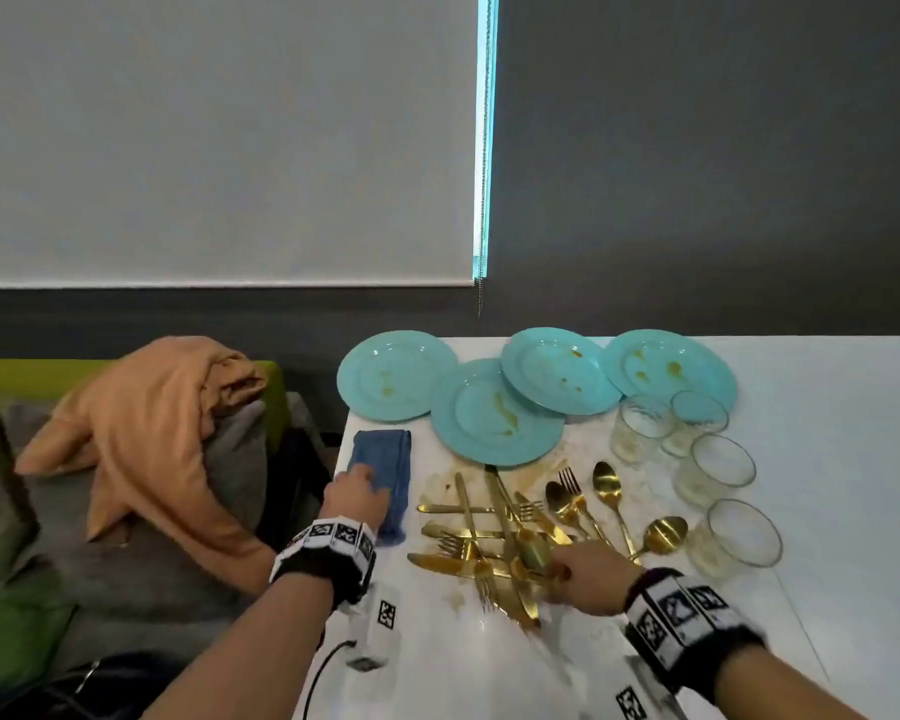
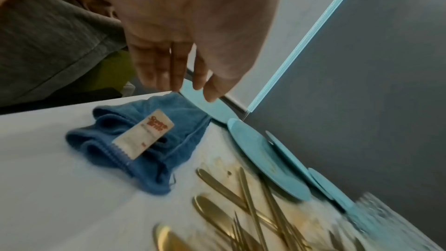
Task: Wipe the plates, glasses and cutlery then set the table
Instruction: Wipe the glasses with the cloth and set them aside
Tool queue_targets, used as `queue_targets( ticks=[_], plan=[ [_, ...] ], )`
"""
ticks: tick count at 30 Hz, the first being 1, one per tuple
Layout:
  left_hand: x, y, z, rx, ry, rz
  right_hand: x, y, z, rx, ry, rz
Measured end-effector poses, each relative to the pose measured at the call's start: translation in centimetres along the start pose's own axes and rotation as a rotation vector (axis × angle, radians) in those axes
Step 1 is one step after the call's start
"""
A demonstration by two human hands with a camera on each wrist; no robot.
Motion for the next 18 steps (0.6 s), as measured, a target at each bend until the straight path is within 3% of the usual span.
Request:
queue_targets(
  ticks=[2, 9, 13, 18],
  plan=[
    [1.6, -0.7, 0.3, 0.041, -0.077, -0.054, 1.7, -1.7, 0.3, 0.031, 0.038, -0.044],
    [5.6, 2.3, 0.3, 0.062, -0.229, 0.092, 3.8, -5.5, -0.3, 0.062, 0.146, -0.104],
    [6.6, 3.2, 0.3, 0.177, -0.239, 0.100, 4.1, -5.7, -1.2, 0.085, 0.185, -0.114],
    [8.3, 5.5, 1.2, 0.090, -0.198, 0.221, 4.5, -4.5, -1.5, 0.158, 0.203, -0.086]
  ],
)
Point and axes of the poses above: each hand's wrist, its own x-axis towards the middle knuckle, its own y-axis out of the palm, z = x × y, the point moved 10 cm from there along x, towards the middle knuckle, and after that the axes turned 6 degrees about -y, right-handed, at the moved point
